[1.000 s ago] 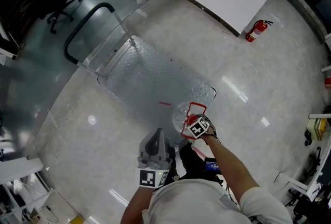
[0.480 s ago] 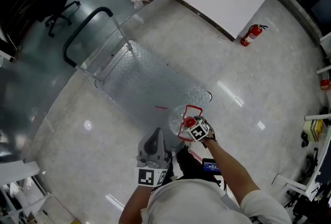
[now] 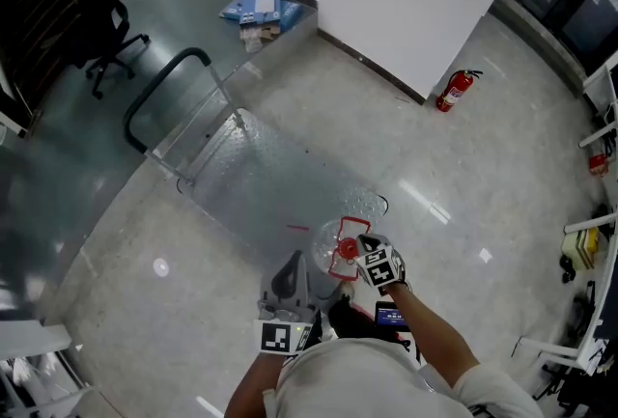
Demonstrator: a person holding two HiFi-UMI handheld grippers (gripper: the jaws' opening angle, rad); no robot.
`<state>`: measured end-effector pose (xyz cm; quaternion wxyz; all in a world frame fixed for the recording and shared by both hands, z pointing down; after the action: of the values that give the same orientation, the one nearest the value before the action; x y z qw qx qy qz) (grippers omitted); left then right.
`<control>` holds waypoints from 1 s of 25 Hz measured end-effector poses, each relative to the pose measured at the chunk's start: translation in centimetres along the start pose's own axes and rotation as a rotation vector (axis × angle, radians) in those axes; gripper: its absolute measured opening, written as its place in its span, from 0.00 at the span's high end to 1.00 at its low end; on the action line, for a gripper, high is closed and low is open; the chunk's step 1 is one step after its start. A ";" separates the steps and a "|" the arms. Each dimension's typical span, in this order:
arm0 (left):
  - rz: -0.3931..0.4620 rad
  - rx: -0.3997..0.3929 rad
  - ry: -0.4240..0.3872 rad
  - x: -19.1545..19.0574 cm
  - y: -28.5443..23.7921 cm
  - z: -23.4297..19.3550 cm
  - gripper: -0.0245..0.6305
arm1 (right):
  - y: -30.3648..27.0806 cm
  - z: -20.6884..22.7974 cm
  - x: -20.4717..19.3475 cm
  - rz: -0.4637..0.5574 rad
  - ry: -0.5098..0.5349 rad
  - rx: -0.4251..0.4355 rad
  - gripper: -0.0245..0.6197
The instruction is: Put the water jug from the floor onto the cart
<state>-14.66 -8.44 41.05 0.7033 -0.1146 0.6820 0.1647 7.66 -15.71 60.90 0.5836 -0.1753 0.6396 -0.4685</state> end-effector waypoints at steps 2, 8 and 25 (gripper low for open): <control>0.007 -0.008 0.008 0.5 0.2 0.0 0.96 | 2.4 -0.3 1.4 0.074 -0.043 0.000 0.94; 0.020 -0.010 0.024 1.7 0.4 0.1 0.96 | 12.5 -1.2 6.5 0.436 -0.119 -0.022 0.94; 0.019 -0.028 0.022 3.1 -0.1 1.3 0.96 | 24.2 -3.7 6.3 0.979 -0.057 -0.016 0.94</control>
<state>-13.35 -7.77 38.01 0.6926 -0.1197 0.6883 0.1795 10.45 -7.03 37.37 0.7513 0.1289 0.6342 -0.1292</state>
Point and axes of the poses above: the fingertips, and each gripper's own axes: y backward along the fingers, z to its right, x out of its top, the point moved 8 cm from there along y, backward along the fingers, and after that the axes turned 11 degrees about -y, right-handed, at the moved point
